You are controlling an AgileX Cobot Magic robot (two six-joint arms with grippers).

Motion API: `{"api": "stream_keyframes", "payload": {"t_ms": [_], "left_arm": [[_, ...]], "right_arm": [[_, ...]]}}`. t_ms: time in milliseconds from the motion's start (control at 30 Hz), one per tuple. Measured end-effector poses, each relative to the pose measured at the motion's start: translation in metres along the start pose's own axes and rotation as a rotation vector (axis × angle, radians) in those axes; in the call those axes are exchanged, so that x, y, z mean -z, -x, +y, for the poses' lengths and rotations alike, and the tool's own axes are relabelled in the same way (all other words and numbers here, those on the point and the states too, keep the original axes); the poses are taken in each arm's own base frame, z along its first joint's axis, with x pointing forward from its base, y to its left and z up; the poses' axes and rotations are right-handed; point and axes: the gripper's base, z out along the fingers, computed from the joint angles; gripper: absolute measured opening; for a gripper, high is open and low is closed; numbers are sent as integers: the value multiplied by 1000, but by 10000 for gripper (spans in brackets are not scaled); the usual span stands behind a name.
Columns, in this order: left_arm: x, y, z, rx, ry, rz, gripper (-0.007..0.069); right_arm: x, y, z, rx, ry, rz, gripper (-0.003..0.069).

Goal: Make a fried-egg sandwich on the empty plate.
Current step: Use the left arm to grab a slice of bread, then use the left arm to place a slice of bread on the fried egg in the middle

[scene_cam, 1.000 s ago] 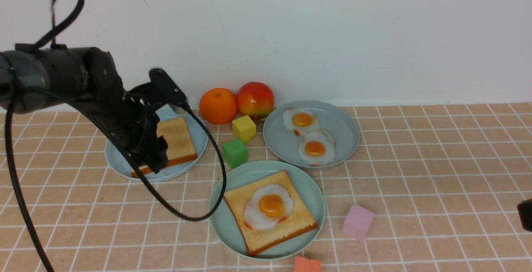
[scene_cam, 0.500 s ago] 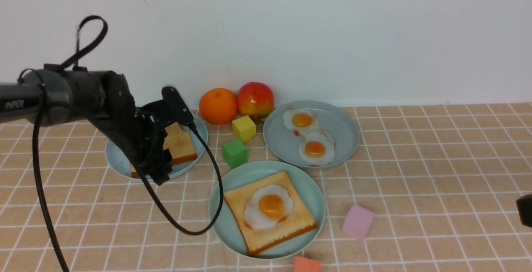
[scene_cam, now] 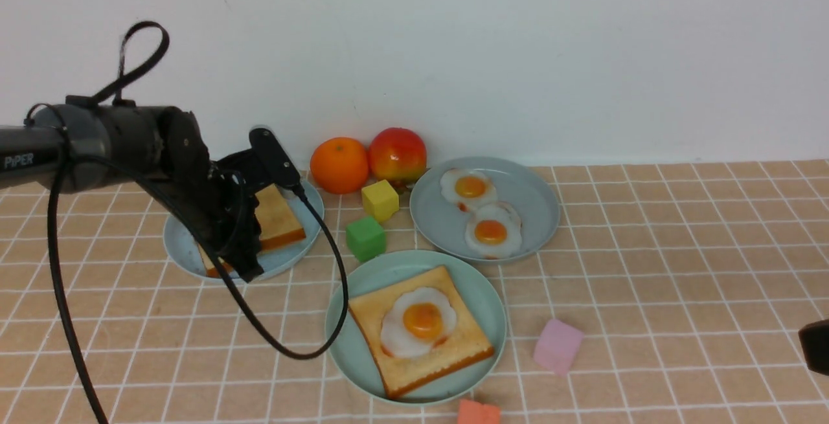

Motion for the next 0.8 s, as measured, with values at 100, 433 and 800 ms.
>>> {"api": "stream_keyframes", "payload": {"t_ms": [100, 433, 800], "left_arm": [[24, 10, -1, 13, 12, -27, 8], [97, 77, -71, 72, -79, -134, 8], [102, 110, -180, -78, -141, -76, 8]], "right_arm": [[0, 0, 0, 1, 0, 0, 13], [1, -2, -4, 35, -53, 15, 14], [24, -13, 6, 88, -78, -70, 14]]}}
